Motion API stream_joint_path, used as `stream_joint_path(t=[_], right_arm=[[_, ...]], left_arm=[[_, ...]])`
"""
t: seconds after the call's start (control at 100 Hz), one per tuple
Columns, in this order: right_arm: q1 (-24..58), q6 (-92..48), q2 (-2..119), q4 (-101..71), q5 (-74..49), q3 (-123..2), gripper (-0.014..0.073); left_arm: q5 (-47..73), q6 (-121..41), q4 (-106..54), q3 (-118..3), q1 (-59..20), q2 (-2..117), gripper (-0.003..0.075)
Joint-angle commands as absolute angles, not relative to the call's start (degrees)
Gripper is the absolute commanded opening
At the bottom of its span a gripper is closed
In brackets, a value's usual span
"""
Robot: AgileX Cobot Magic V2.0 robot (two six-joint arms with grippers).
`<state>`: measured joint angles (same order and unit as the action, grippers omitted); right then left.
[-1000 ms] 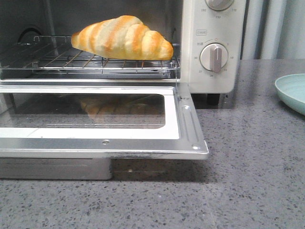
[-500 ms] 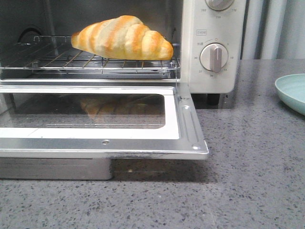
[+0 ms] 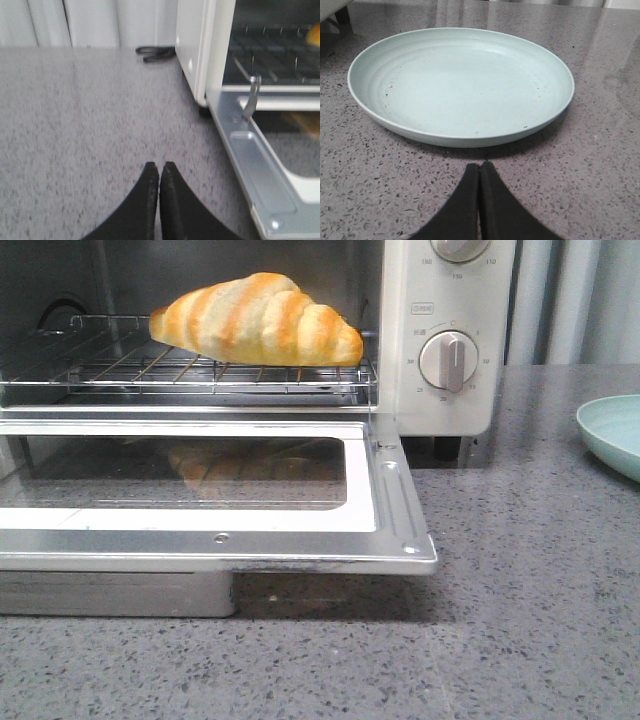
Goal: Put bread in oven
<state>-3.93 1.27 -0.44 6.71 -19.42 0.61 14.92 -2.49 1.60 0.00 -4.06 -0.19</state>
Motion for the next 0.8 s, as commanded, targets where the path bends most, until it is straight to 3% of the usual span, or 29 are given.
stream_joint_path(t=[0.0, 0.79], right_arm=[[-4.2, 0.8, -1.7, 7.9, -18.1, 1.3, -0.0076], [-4.2, 0.8, -1.7, 7.9, -18.1, 1.3, -0.0076]], left_arm=[[14.6, -2.6, 0.9, 1.4, -4.1, -2.0, -0.0021], [15.9, -2.6, 1.1, 1.4, -4.1, -2.0, -0.0021]])
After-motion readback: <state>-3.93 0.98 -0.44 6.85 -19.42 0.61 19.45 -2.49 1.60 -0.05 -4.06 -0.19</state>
